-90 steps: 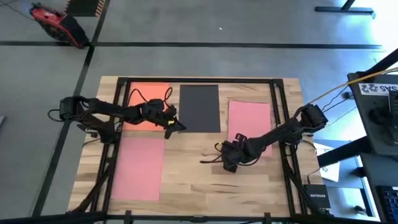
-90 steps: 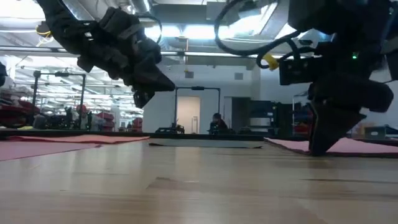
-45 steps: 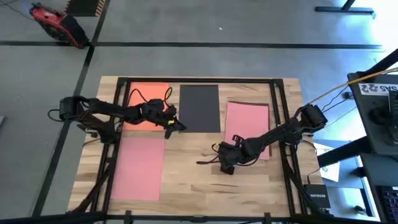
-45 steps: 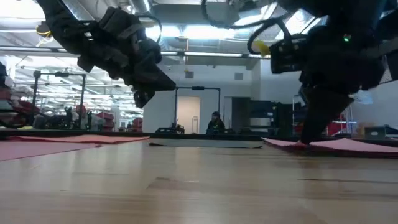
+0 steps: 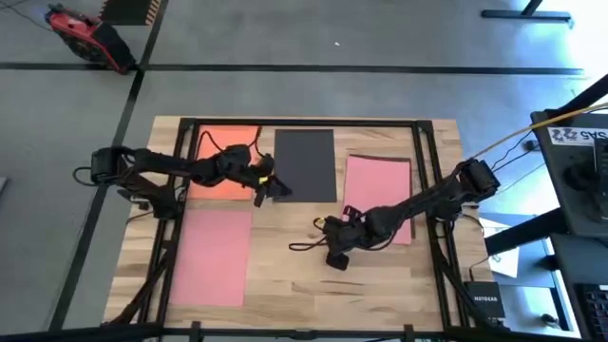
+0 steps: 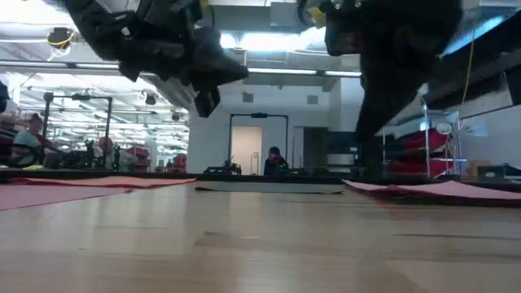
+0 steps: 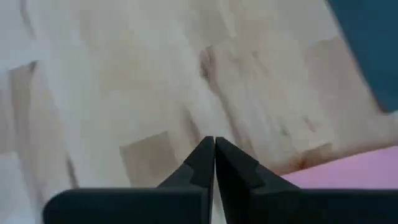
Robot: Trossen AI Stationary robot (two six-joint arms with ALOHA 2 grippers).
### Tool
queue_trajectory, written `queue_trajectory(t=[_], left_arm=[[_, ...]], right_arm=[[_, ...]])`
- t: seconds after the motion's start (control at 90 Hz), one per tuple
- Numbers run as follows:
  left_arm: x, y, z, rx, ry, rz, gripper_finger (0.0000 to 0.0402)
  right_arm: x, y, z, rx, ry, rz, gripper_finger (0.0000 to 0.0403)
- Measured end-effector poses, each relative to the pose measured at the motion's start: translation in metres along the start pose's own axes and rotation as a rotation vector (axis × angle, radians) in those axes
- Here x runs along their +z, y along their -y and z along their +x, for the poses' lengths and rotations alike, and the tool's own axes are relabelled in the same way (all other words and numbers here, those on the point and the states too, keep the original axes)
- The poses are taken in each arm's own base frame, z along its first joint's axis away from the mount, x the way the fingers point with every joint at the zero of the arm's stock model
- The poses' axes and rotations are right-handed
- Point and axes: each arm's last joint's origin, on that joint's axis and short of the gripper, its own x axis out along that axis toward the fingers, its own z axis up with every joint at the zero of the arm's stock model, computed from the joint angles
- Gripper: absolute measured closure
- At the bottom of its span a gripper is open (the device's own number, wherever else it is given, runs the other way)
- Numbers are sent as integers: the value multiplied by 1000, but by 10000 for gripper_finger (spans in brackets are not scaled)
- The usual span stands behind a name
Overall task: Organize paper
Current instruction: Stack the pink color paper on top of the other pink color paper
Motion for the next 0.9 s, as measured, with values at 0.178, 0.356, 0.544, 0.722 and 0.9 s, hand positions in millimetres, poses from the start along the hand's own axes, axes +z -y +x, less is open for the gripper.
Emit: queue_trajectory(t=[0.178, 0.356, 0.544, 0.722, 0.9], left_arm=[[-4, 2, 3, 32, -92, 41, 402], [-8, 5, 5, 48, -119, 67, 402], [-9, 3, 5, 69, -127, 85, 402], [-11, 3, 5, 77, -143, 102, 402], [-12, 3, 5, 79, -149, 99, 402]], right_arm=[[-14, 0, 2, -96, -68, -38, 352], [-28, -3, 11, -140, -69, -81, 266], [-37, -6, 24, -184, -55, -110, 205], [-42, -7, 45, -236, -88, -119, 194], [-43, -7, 49, -273, -48, -47, 238]])
